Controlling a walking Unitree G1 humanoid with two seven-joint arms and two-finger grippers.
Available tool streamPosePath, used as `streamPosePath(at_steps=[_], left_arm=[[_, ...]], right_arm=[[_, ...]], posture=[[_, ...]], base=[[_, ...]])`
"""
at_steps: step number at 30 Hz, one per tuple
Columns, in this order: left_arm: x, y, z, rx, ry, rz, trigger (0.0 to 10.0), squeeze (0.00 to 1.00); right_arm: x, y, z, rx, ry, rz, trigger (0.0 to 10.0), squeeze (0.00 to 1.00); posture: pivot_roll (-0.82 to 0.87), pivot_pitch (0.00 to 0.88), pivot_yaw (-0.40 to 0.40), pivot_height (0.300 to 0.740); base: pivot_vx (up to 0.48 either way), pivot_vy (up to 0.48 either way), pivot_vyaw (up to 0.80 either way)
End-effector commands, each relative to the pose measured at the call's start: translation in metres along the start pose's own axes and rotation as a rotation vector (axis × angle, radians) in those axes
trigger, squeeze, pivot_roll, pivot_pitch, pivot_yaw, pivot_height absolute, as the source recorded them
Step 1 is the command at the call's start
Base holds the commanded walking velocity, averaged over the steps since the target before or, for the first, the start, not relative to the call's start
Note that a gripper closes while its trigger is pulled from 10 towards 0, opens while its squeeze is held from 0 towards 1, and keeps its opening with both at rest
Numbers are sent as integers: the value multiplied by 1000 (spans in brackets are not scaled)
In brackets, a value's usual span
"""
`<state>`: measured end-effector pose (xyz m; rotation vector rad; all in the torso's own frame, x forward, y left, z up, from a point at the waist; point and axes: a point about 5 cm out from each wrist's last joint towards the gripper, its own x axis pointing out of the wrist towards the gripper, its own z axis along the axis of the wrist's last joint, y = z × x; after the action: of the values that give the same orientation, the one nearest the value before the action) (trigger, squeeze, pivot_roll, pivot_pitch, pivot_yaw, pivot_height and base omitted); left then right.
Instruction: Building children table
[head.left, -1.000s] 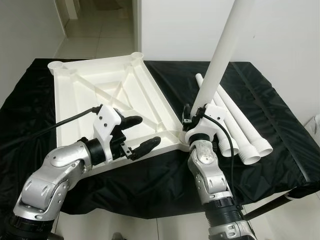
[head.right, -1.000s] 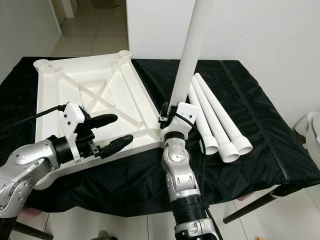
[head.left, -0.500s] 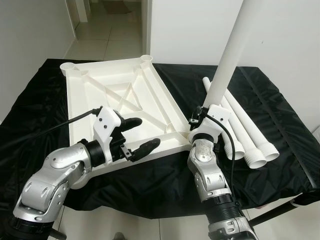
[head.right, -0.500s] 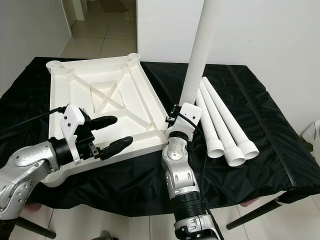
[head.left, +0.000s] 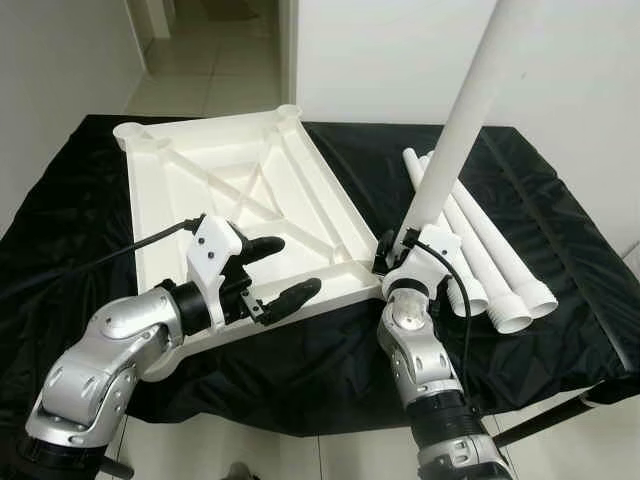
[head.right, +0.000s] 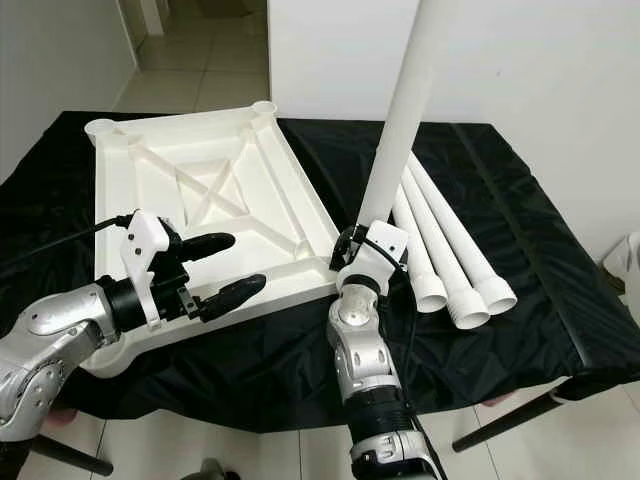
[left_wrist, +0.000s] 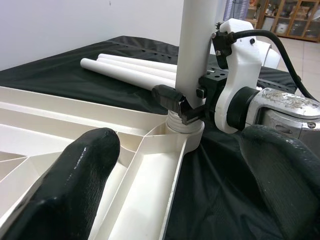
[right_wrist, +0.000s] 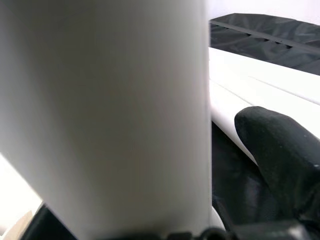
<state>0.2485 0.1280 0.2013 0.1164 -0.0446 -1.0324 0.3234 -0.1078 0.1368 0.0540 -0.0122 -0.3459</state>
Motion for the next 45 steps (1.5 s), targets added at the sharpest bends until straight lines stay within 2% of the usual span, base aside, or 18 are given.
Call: streamPosePath(at_steps=[1, 4, 5, 8, 9, 12, 16, 21, 23, 25, 27, 29, 31, 35, 43, 45], left_arm=[[1, -2, 2, 9, -5, -23, 10000, 0], [2, -1, 3, 11, -9, -23, 10000, 0], [2, -1, 3, 11, -9, -23, 10000, 0], [2, -1, 3, 12, -9, -23, 10000, 0], [2, -1, 3, 12, -9, -23, 10000, 0], [3, 0, 3, 13, -12, -22, 10000, 0], [4, 0, 4, 14, -16, -22, 10000, 0], [4, 0, 4, 13, -16, -20, 10000, 0], [4, 0, 4, 13, -16, -20, 10000, 0], [4, 0, 4, 12, -16, -22, 10000, 0], [4, 0, 4, 12, -16, -22, 10000, 0], [5, -3, 2, 8, -5, -33, 10000, 0], [5, -3, 2, 8, -5, -33, 10000, 0], [8, -8, -3, 7, 22, -50, 10000, 0], [9, -10, -4, 1, 23, -58, 10000, 0], [10, -10, -3, 0, 22, -62, 10000, 0]], right_arm=[[-2, -4, -16, 13, 90, -29, 10000, 1000], [2, -3, -8, 20, 57, -10, 10000, 1000], [5, -3, -6, 19, 42, 2, 10000, 314], [7, -3, -3, 18, 25, 15, 10000, 314], [7, -3, -3, 18, 25, 15, 10000, 0], [11, -2, -1, 36, 48, 86, 10000, 0], [18, -7, 7, 13, -12, 295, 10000, 0], [19, -13, 11, 26, -40, 413, 10000, 0], [19, -13, 11, 26, -40, 413, 10000, 0], [22, -19, 16, 27, -67, 504, 10000, 0], [22, -19, 16, 27, -67, 504, 10000, 0], [25, -23, 20, 27, -72, 614, 10000, 0], [25, -23, 20, 27, -72, 614, 10000, 0], [25, -29, 28, 19, -80, 806, 10000, 0], [28, -37, 31, -15, -89, 921, 10000, 0], [33, -45, 31, -58, -73, 961, 10000, 0]], posture=[[11, 41, -1, 740], [8, 39, 0, 740], [7, 37, 1, 740], [7, 37, 1, 740], [7, 37, 1, 740], [4, 36, 1, 740], [0, 38, 1, 740], [-5, 47, -1, 740], [-5, 47, -1, 740], [-7, 50, -2, 740], [-7, 50, -2, 740], [-7, 56, -3, 740], [-7, 56, -3, 740], [-8, 56, -2, 740], [-12, 62, 3, 740], [-15, 64, 6, 740]], base=[[0, 0, 0], [0, 0, 0], [0, 0, 0], [0, 0, 0], [0, 0, 0], [0, 0, 0], [0, 0, 0], [0, 0, 0], [0, 0, 0], [0, 0, 0], [0, 0, 0], [0, 0, 0], [0, 0, 0], [0, 0, 0], [0, 0, 0], [0, 0, 0]])
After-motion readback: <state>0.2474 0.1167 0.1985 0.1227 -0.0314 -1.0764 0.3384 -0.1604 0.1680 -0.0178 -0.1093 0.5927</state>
